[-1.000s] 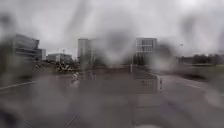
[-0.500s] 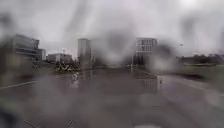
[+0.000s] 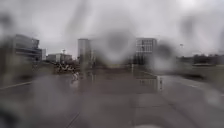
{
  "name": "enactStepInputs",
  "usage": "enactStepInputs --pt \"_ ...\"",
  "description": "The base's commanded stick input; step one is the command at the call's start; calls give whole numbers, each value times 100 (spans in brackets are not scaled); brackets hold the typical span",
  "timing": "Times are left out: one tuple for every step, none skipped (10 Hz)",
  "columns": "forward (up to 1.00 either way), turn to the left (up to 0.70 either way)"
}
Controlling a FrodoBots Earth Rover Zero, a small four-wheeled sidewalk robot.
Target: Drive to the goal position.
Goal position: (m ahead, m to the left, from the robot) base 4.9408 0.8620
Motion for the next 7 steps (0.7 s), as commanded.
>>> enactStepInputs --pt "7 0" --pt "7 0" --pt "7 0" --pt "7 0" --pt "7 0" --pt "7 0" --pt "7 0"
